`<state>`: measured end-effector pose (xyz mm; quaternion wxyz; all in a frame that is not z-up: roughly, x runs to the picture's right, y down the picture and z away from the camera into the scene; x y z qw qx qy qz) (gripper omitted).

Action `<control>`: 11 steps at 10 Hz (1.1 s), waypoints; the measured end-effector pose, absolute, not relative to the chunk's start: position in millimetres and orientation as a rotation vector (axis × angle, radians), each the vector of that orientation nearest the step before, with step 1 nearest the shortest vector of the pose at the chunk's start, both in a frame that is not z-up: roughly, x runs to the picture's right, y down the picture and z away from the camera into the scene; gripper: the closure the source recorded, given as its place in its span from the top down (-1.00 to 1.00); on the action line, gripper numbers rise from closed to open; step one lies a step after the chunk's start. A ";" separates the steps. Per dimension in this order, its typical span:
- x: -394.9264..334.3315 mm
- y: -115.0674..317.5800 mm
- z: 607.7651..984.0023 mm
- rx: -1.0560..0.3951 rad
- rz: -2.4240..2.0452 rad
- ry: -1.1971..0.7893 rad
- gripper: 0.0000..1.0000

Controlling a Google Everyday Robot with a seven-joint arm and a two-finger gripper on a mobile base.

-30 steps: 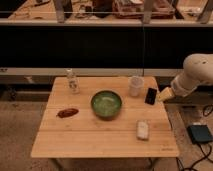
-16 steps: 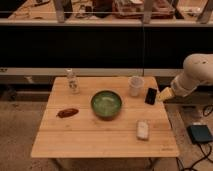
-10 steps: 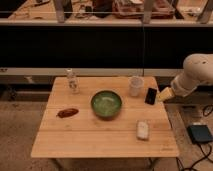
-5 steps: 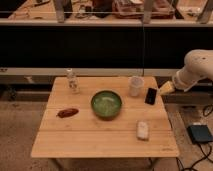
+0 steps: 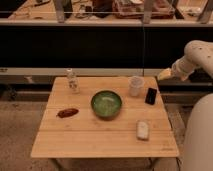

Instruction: Push the eraser across the table

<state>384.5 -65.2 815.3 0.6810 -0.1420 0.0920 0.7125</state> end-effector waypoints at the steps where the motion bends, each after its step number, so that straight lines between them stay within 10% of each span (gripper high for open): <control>1: 387.3 -64.4 824.3 -0.329 1.603 0.212 0.21; 7: 404.1 -65.6 882.7 -0.279 1.558 0.162 -0.96; 11: 395.7 -58.7 913.0 -0.280 1.537 0.093 -1.00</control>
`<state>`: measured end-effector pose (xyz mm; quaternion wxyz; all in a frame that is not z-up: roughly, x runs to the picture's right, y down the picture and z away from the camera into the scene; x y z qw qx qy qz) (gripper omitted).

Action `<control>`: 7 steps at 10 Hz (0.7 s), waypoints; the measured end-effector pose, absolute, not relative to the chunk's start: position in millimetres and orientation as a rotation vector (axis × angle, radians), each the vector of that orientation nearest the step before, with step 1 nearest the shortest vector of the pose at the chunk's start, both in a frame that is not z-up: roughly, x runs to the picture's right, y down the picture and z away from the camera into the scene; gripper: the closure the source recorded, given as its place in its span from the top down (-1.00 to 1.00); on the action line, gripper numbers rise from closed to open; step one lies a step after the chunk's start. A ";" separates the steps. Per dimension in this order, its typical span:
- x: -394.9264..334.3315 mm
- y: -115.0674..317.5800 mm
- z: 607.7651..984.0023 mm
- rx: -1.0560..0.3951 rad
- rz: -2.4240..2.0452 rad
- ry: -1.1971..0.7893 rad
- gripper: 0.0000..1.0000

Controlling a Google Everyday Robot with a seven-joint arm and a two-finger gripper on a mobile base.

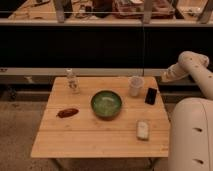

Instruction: Push the eraser across the table

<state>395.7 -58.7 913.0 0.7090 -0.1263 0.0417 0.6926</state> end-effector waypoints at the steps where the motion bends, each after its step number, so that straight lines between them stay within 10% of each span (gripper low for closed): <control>1: 395.8 -53.2 919.6 -0.287 1.538 0.094 -1.00; 7: 395.7 -54.7 918.2 -0.287 1.538 0.086 -1.00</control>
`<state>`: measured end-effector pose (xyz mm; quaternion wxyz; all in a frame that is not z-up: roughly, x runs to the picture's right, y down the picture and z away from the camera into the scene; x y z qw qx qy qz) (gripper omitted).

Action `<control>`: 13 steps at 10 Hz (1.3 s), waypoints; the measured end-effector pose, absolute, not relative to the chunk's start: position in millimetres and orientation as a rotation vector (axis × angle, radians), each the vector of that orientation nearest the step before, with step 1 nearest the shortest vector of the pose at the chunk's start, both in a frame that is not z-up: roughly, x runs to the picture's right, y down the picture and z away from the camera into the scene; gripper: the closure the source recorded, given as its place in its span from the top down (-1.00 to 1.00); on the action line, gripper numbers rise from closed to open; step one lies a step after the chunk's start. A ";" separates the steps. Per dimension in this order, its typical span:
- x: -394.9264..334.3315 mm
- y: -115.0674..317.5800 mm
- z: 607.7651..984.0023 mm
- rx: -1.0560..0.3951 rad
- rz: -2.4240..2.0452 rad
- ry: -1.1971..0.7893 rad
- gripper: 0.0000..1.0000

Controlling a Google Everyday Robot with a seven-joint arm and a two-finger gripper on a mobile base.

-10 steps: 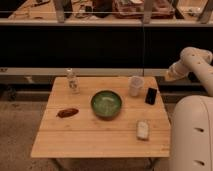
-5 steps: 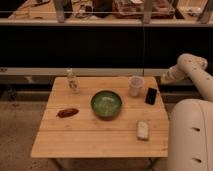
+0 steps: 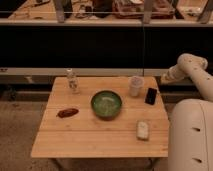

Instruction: Push the eraser across the table

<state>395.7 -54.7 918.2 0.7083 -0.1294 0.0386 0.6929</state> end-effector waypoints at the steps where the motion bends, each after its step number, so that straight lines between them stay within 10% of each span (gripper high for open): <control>1: 389.6 -55.1 918.4 -0.305 1.545 0.063 -1.00; 13: 366.7 -43.3 985.9 -0.344 1.526 0.075 -1.00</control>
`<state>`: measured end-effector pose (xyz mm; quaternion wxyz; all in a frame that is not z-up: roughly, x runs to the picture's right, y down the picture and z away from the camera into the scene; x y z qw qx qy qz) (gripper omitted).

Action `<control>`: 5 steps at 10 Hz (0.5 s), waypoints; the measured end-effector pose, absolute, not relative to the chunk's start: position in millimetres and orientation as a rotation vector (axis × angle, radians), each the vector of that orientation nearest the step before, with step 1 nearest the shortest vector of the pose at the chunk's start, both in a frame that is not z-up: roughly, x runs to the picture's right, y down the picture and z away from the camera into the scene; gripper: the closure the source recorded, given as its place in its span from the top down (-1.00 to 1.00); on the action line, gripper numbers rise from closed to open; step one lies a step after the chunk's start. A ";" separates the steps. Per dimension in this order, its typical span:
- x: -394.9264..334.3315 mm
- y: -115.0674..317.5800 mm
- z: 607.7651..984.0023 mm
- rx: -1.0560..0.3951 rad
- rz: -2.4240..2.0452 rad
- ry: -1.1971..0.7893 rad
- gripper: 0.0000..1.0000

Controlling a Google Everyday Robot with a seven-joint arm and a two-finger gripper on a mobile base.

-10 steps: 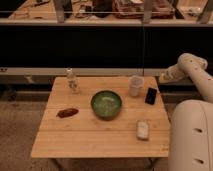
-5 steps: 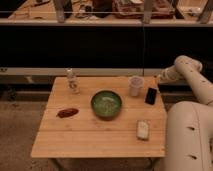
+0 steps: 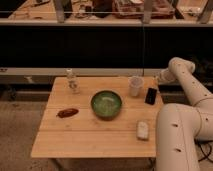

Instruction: Push the eraser across the table

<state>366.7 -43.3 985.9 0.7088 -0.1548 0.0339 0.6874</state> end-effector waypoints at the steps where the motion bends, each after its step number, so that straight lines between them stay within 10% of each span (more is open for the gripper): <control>1: 364.5 -38.7 989.4 -0.361 1.532 0.089 -1.00; 5: 358.2 -28.8 994.8 -0.408 1.569 0.184 -1.00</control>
